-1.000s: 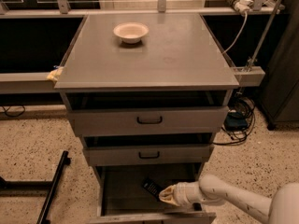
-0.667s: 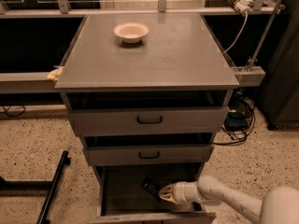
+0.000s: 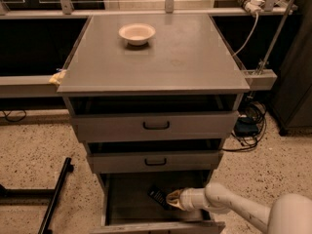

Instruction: Pick rxbar chocolate from bottom drawer and place on counter

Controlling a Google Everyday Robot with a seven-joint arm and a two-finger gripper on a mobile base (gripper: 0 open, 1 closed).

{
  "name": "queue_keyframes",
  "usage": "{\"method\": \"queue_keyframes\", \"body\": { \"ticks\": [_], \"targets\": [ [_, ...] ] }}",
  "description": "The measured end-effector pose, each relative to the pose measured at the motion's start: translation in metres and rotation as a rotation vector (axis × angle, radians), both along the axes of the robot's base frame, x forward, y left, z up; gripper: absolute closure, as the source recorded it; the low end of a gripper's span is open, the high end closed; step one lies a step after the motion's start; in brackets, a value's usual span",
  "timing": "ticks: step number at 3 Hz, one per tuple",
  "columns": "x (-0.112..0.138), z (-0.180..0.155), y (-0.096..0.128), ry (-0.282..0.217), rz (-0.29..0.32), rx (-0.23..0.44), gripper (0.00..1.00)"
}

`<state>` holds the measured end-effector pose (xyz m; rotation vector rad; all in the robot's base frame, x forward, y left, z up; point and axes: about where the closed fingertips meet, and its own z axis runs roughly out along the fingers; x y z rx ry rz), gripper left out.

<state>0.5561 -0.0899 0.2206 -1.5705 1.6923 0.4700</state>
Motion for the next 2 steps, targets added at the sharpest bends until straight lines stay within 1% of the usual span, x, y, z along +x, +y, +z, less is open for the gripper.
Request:
{"method": "queue_keyframes", "body": {
  "ticks": [1,2],
  "targets": [
    [0.019,-0.006,0.002,-0.016,-0.033,-0.008,0.82],
    [0.032,-0.013,0.006,-0.012,-0.056,-0.007,0.66]
  ]
}}
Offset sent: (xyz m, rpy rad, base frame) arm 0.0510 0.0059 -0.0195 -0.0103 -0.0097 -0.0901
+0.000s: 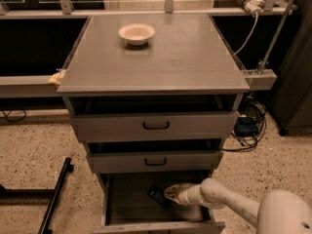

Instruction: Pick rxbar chocolate from bottom drawer and place on counter

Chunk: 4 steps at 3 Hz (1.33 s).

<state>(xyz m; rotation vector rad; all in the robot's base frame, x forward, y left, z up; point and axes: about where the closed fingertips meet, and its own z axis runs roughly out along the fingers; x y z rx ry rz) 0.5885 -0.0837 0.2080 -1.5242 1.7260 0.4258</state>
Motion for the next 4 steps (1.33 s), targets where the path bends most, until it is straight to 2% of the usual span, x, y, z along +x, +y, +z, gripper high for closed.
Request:
{"method": "queue_keyframes", "body": {
  "ticks": [2,3,4],
  "targets": [
    [0.01,-0.016,0.012,0.019,-0.005,0.022,0.5],
    [0.02,-0.033,0.023,0.014,0.002,0.041,0.35],
    [0.025,-0.043,0.03,0.014,0.014,0.047,0.36]
  ]
}}
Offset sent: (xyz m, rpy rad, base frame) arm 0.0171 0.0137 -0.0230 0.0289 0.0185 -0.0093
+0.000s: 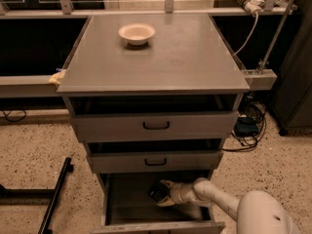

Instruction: Pick rxbar chocolate from bottom drawer and place on counter

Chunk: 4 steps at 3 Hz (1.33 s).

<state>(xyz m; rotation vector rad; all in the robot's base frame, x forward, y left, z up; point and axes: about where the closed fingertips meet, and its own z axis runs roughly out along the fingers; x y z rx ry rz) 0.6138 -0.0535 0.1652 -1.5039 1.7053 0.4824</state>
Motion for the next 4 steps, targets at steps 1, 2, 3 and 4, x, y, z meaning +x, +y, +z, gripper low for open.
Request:
{"method": "queue_keyframes", "body": {
  "ticks": [1,2,3,4],
  "targets": [
    [0.002,-0.013,0.005,0.015,0.013,-0.002,0.36],
    [0.001,-0.026,0.007,0.037,0.014,-0.005,0.37],
    [0.0,-0.037,0.004,0.055,0.005,-0.01,0.36],
    [-0.001,-0.048,-0.003,0.073,-0.011,-0.021,0.37]
  ]
}}
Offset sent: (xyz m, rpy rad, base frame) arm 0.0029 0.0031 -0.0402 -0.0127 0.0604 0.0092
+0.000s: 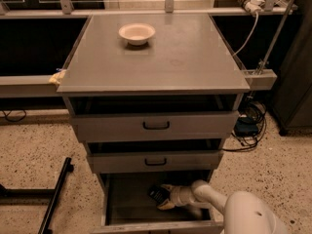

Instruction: Pick rxbar chocolate from bottom drawer and place on counter

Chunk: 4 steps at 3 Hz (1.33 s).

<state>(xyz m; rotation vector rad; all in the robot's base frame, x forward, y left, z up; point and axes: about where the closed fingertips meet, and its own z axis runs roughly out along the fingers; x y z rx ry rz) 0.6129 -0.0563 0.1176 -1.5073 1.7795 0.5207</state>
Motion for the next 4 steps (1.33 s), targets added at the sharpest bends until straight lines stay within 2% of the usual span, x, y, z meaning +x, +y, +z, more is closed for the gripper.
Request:
{"method": "queue_keyframes", "body": {
  "ticks": [2,3,4],
  "targets": [
    [-0.001,-0.0161,-0.0117,0.036,-0.028,-0.034,0.4],
    [-0.001,-0.0122,-0.0117,0.036,-0.028,-0.034,0.43],
    [-0.0019,-0.0121,-0.013,0.045,-0.032,-0.044,0.61]
  ]
}}
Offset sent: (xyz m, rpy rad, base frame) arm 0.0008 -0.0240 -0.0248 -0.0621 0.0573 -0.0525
